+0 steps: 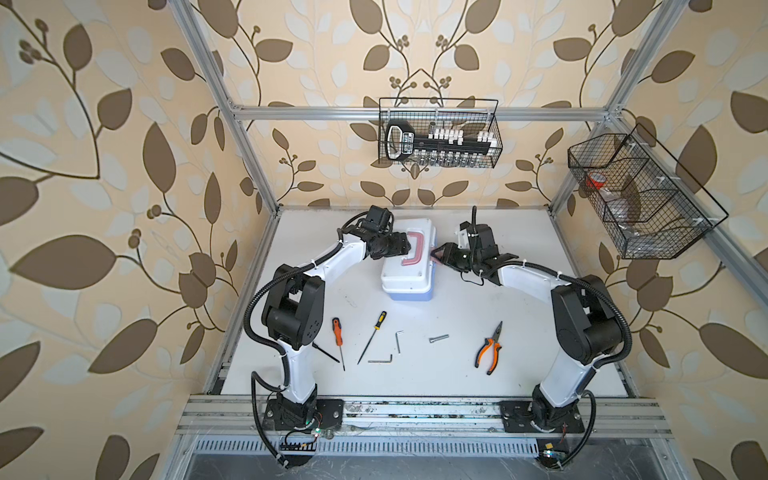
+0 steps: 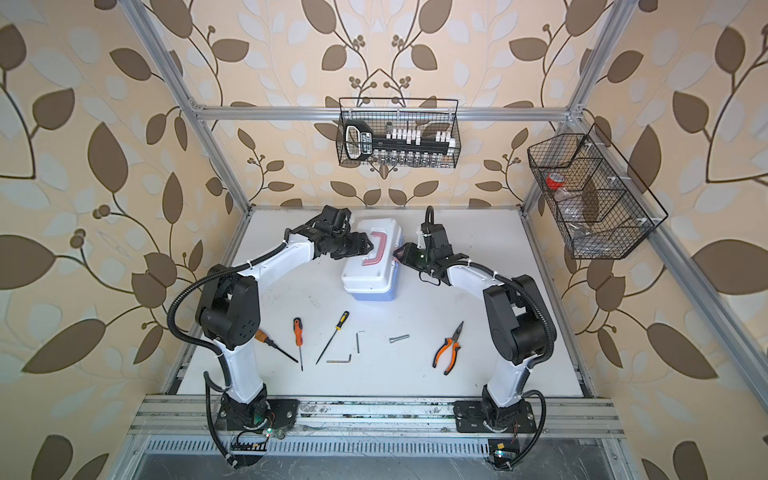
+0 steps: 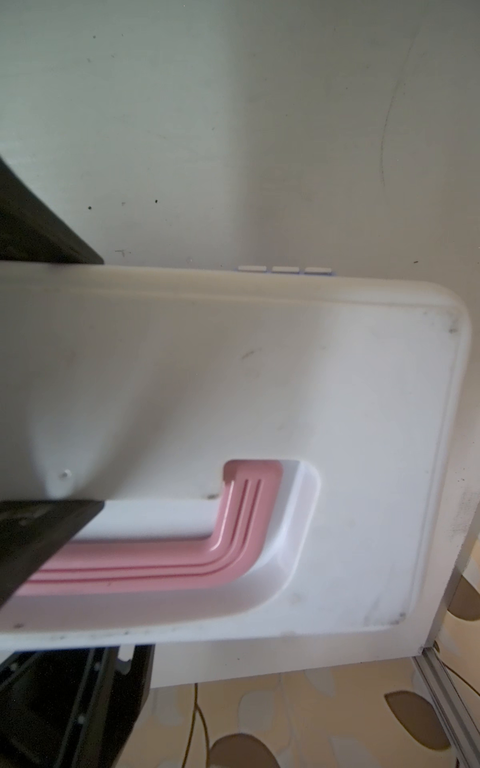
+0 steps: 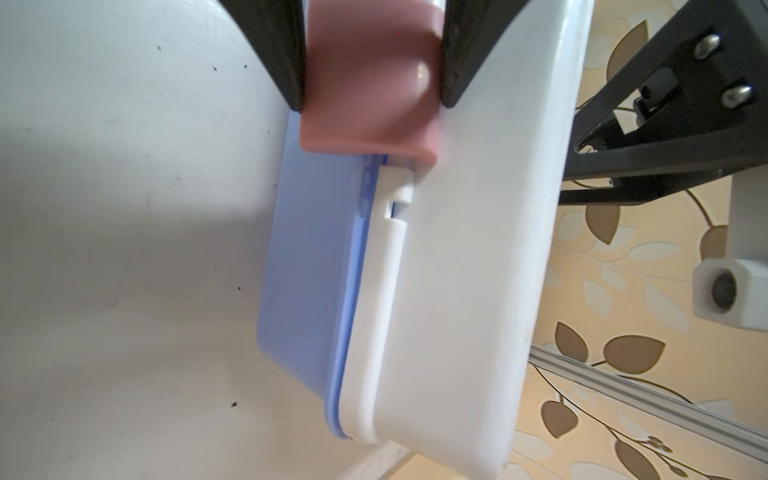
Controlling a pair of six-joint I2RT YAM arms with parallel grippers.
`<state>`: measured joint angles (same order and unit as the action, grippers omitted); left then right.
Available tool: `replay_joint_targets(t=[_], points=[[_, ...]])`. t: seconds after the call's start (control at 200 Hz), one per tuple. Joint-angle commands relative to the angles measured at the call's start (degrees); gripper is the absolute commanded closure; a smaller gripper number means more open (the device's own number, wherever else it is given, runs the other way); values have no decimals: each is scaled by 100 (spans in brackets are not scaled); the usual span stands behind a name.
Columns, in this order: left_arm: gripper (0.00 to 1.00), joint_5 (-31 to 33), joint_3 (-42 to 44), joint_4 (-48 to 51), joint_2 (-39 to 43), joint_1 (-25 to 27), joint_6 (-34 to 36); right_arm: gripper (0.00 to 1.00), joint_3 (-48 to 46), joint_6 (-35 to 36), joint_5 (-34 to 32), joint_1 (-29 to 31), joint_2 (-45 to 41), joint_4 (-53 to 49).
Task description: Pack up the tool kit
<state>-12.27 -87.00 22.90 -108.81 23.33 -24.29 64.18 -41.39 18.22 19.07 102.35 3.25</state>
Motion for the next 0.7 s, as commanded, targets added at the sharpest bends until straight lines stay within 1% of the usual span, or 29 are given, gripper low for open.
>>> replay_joint_targets(t=[0.0,0.235,0.405,0.48,0.57,0.695], points=[[57,-385,45,24,264,57,-45,58,-215,-12,-57,-212,-40,-258],[58,-450,35,-6,290,57,-89,56,-813,-848,883,-469,33,1074],[59,-491,43,-27,281,57,-102,56,-1247,-1788,1534,-592,247,2537],[58,-489,40,-24,281,57,-102,53,-1422,-2188,1708,-632,352,3206],[59,-495,26,-23,265,57,-100,47,-1606,-2620,1834,-697,458,3872],[59,-514,10,-25,263,57,-111,39,-1696,-2763,1890,-768,496,4087]])
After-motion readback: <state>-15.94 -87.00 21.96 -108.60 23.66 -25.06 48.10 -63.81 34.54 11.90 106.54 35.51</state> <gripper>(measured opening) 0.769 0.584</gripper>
